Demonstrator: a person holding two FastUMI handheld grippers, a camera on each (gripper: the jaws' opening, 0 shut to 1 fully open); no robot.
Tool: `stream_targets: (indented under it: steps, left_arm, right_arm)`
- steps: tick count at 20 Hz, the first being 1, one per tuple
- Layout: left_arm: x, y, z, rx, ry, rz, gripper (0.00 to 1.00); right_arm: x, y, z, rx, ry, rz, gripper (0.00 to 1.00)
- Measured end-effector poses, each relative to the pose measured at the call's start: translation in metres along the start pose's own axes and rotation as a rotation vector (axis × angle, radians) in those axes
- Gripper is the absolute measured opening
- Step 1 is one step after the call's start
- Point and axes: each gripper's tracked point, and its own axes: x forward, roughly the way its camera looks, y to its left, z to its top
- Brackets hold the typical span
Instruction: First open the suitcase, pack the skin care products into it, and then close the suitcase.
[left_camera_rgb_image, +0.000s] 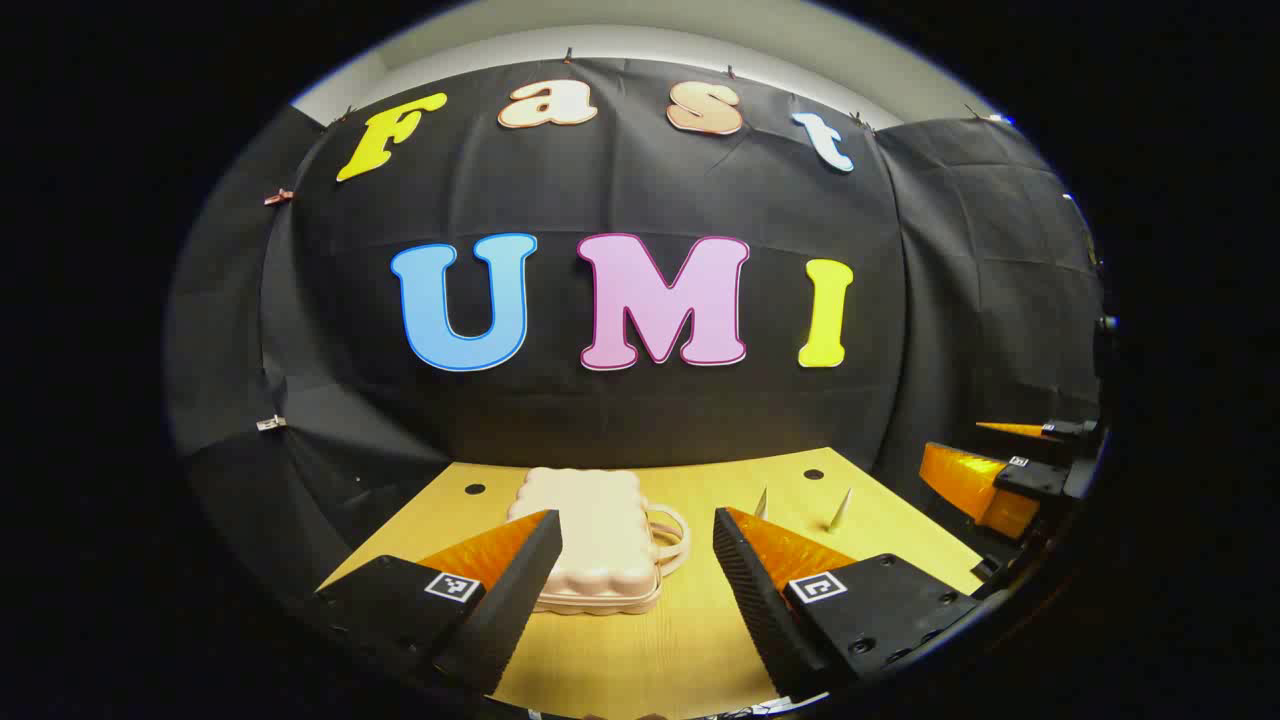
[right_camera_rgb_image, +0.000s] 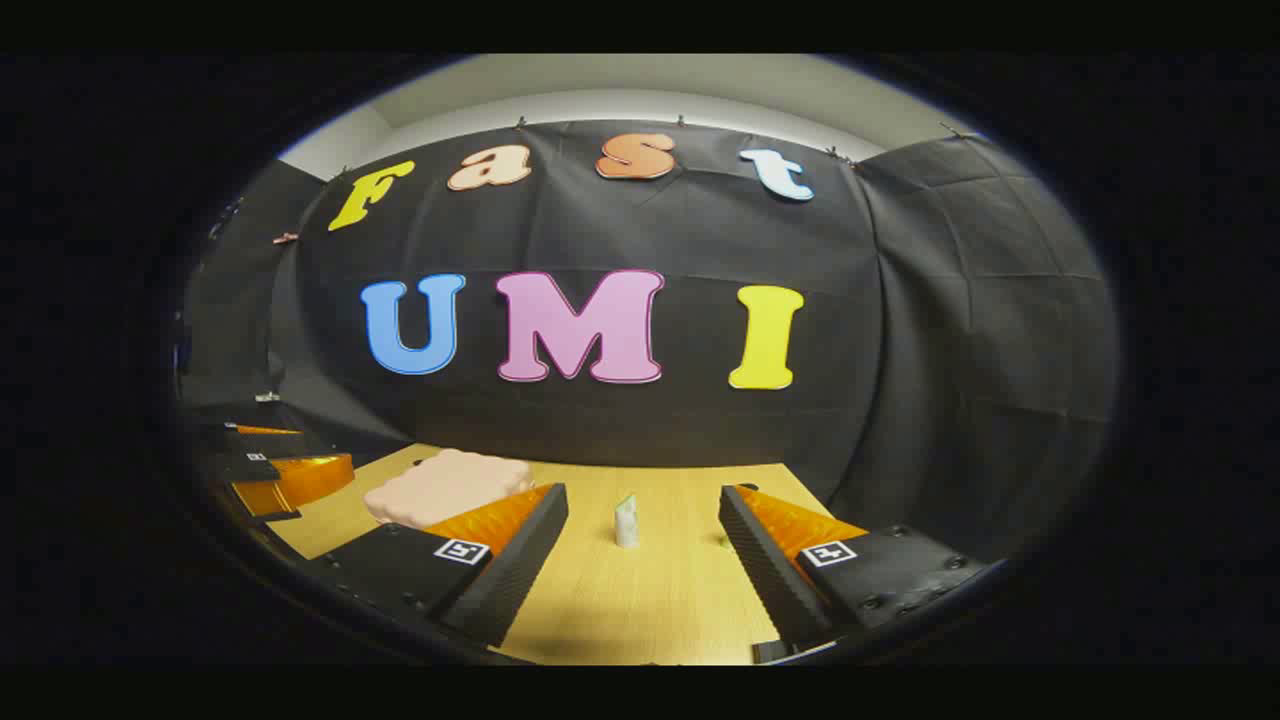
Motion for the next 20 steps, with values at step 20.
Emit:
stream_targets:
  steps: [20]
  left_arm:
    - [0.014, -0.009, -0.018, -0.008, 0.05, 0.003, 0.96]
  right_arm:
    - [0.016, -0.005, -0.017, 0.015, 0.049, 0.025, 0.96]
